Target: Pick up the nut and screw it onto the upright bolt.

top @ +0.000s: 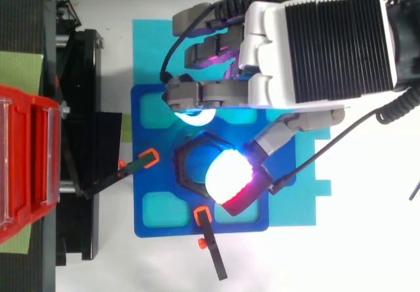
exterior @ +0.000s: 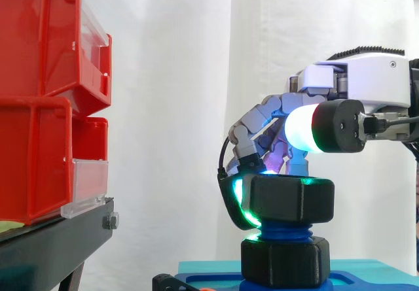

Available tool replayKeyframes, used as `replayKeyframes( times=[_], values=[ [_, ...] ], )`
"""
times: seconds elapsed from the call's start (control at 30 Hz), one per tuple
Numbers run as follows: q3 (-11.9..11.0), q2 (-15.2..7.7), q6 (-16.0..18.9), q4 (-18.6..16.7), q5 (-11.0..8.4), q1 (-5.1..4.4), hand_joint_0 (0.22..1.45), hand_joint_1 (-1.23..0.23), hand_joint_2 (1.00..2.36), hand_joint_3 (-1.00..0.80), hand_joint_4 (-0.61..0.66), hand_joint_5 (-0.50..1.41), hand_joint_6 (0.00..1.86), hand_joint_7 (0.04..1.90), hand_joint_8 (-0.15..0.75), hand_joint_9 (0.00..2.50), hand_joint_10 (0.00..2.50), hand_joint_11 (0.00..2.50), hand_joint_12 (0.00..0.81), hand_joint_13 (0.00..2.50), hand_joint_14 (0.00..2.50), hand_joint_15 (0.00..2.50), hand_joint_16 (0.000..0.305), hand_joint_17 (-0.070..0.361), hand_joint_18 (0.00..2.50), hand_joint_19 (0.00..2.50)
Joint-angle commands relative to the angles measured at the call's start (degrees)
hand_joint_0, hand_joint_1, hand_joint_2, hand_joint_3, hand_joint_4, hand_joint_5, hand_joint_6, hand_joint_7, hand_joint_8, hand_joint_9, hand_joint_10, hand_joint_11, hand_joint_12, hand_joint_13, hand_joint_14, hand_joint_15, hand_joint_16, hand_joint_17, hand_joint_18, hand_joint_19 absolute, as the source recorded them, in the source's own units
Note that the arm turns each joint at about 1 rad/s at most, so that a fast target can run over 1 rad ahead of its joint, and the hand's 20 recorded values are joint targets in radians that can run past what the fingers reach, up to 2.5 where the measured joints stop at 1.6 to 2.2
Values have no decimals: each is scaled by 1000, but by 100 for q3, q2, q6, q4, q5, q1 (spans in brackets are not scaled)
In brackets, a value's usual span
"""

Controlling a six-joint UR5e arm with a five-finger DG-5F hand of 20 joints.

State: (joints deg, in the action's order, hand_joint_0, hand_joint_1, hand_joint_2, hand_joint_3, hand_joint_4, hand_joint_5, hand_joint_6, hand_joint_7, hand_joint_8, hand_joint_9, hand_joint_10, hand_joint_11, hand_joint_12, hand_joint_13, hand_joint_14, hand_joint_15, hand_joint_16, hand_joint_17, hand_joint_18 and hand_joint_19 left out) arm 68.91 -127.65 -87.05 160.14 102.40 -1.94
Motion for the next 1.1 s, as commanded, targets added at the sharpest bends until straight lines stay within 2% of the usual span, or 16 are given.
replayKeyframes(
  times=[0.0,0.07,0.1,0.2,0.3,0.43,0.5,0.6,0.67,0.73,0.9,1.07],
  values=[
    [0,-5,-31,0,61,44,546,-131,1000,-500,186,31,501,1468,286,1480,7,148,162,1024,1,0,8,18,663,0],
    [-9,3,-40,0,79,62,547,-125,1000,-500,190,2,504,1356,285,1412,6,151,178,989,2,0,11,24,633,0],
    [-53,-5,-57,0,114,88,543,-114,1000,-500,209,-42,505,1191,284,1295,5,129,204,941,1,0,17,39,621,16],
    [-132,-5,-66,26,175,132,539,-104,1000,-500,233,-86,504,1003,273,1170,3,92,229,900,0,0,23,52,623,46],
    [-237,-5,-75,79,281,141,536,-99,1000,-500,217,-117,504,880,270,1103,2,65,234,859,1,0,25,57,613,47],
    [-237,-5,-84,97,263,132,531,-88,1000,-500,186,-132,503,769,258,966,0,0,242,763,0,0,27,61,538,41],
    [-237,-5,-66,88,246,97,524,-77,1000,-500,178,-141,502,704,235,835,0,0,248,628,0,0,29,65,396,1],
    [-237,-5,-66,106,202,62,514,-68,1000,-500,182,-144,502,676,225,717,0,0,268,488,0,0,31,70,219,0],
    [-237,-5,-57,114,105,18,510,-65,1000,-500,197,-131,502,699,224,708,0,0,274,455,0,0,32,71,173,0],
    [-237,-5,-40,114,70,-17,510,-61,1000,-500,202,-119,503,749,224,693,0,0,281,434,0,0,32,73,152,0],
    [-237,-5,101,246,-115,-202,509,-51,1000,-500,229,-93,503,882,234,653,0,0,293,409,0,0,34,76,115,0],
    [-237,-5,162,360,-176,-263,510,-50,1000,-500,248,-71,504,1030,236,647,0,0,296,406,0,0,34,76,109,0]
  ],
)
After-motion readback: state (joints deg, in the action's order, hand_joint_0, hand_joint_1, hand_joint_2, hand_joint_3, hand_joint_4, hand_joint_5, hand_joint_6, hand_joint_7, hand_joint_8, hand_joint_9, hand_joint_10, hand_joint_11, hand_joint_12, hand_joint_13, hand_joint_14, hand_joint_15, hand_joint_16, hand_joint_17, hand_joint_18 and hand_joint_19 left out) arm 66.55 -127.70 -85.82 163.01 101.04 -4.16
